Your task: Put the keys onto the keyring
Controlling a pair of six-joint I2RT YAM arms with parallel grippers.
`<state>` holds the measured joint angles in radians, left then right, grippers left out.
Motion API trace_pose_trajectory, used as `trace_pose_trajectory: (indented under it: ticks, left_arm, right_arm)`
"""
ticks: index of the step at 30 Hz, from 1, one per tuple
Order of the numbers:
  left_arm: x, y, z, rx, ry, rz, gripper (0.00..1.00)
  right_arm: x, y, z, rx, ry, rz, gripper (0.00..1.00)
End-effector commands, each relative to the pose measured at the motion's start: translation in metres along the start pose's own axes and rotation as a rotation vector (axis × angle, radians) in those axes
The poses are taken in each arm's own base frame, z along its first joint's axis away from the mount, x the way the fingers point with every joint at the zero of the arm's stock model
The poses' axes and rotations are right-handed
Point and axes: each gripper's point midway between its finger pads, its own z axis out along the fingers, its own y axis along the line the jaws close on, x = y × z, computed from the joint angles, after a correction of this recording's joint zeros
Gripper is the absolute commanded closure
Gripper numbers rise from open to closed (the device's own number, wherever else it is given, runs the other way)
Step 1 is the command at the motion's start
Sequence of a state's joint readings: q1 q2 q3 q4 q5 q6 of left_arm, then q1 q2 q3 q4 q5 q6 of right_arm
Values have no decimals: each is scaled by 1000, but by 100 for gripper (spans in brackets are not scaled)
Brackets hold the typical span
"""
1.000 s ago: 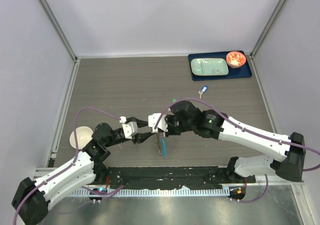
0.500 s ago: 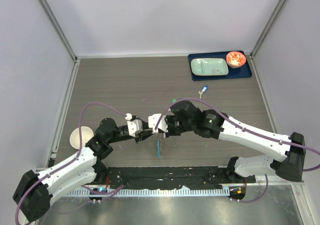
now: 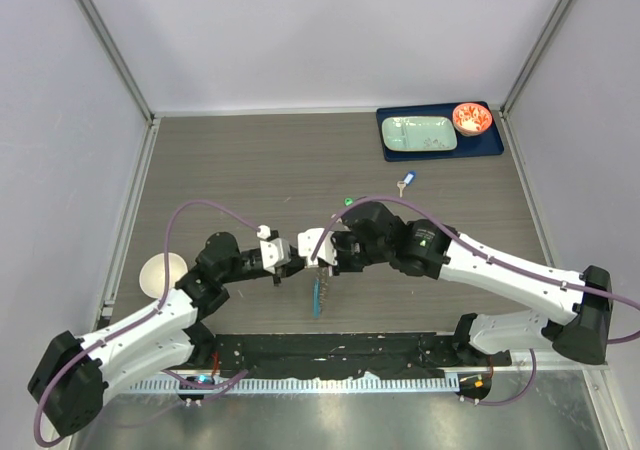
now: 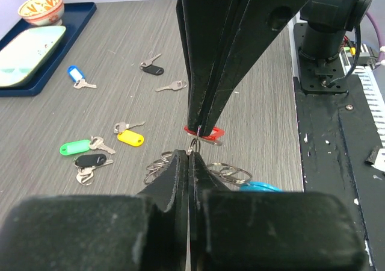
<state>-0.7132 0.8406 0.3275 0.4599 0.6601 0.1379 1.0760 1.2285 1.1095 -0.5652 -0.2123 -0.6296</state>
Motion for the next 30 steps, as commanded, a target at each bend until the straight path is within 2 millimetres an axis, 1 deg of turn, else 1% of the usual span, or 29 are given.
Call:
trace_pose_trajectory:
  ticks: [1,8,9,12,14,15,16,21,22,23,25,29,30]
  left_arm:
    - [-22,4,3,3,-52,41,100]
    - [-24,13,-8,-118,-110,4,100]
    - [-29,17,-12,-149,-131,4,100]
    - [-37,16,-18,-177,-186,-26,100]
    - [-43,18,-22,-207,-219,-48,100]
    - [-41,18,-23,-216,-221,-59,100]
    - [-46,22,-27,-242,-241,-58,100]
    - [-55,26,-35,-297,-303,-97,100]
    - [-52,27,-36,-307,-307,-110,100]
    - [-58,30,-39,-330,-333,-111,100]
    - [-58,30,-41,-341,-352,-141,100]
    - [-65,32,-44,-356,-412,-175,100]
    - [-64,35,-44,-370,-418,-189,100]
  right_arm:
    - [-28,-12,-18,60,-92,-17,99]
    - [-15,-11,-26,103,-68,21,99]
    - [-11,-8,-27,103,-63,28,99]
    - [-3,-3,-24,95,-48,51,99]
    - [-1,0,-22,87,-46,60,99]
    - [2,1,-20,85,-44,65,99]
    - [3,2,-19,82,-45,66,99]
    - [4,6,-13,73,-64,76,99]
    - [5,7,-12,69,-66,78,99]
    - [4,7,-11,69,-68,79,99]
    - [6,9,-8,64,-73,83,99]
    - [2,11,-3,60,-108,92,99]
    - [2,10,-1,62,-119,93,99]
